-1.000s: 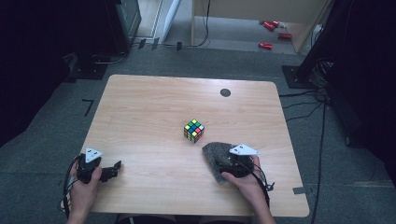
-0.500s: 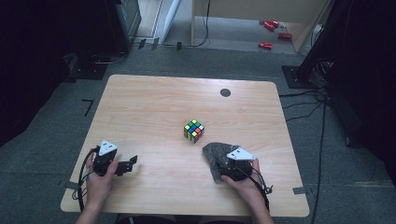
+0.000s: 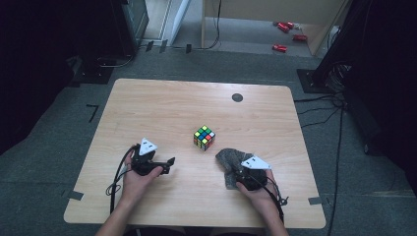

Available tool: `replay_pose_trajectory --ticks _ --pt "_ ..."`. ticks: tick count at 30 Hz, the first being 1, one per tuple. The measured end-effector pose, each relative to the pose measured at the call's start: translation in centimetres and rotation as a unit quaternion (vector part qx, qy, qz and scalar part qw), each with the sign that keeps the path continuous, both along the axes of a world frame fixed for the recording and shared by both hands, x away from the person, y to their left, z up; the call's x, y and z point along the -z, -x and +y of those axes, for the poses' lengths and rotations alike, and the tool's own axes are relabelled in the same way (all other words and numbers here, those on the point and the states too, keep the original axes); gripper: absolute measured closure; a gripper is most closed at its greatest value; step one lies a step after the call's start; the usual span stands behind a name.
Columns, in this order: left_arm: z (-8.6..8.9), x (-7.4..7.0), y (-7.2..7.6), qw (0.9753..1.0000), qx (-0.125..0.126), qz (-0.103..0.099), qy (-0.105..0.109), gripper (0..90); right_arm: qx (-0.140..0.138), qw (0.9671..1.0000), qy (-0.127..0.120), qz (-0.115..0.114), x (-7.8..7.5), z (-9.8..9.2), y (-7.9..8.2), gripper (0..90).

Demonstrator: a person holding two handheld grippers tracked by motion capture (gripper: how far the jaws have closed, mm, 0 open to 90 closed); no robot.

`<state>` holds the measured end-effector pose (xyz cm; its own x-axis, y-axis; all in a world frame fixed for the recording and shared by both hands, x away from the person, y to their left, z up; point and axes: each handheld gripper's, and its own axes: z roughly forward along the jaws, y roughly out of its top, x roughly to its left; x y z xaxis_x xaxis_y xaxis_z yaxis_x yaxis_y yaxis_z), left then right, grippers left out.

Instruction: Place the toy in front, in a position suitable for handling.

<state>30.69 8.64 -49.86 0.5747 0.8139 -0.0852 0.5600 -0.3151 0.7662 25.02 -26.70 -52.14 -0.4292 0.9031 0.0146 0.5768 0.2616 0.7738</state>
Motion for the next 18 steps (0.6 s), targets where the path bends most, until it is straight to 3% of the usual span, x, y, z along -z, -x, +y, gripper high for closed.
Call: replay_pose_trajectory --ticks 5,14,17,18 --pt "-2.9 0.1 -0.9 0.9997 0.022 -0.001 0.01 8.5 -0.001 1.0 -0.005 0.001 0.0 -0.1 0.0 65.2" --pt "-6.1 0.3 -2.3 0.9991 0.039 0.0 0.015 9.0 0.009 0.9999 0.006 0.0 -0.1 -0.5 -0.2 66.6" --pt "-7.3 0.7 -2.8 0.9992 0.039 -0.004 0.009 10.1 0.009 0.9999 0.005 0.002 -0.1 -1.0 -0.3 66.5" --pt "-8.1 0.8 -3.0 0.9995 0.03 -0.006 -0.003 14.2 0.012 0.9999 0.005 0.002 -0.1 -1.2 -0.3 66.5"
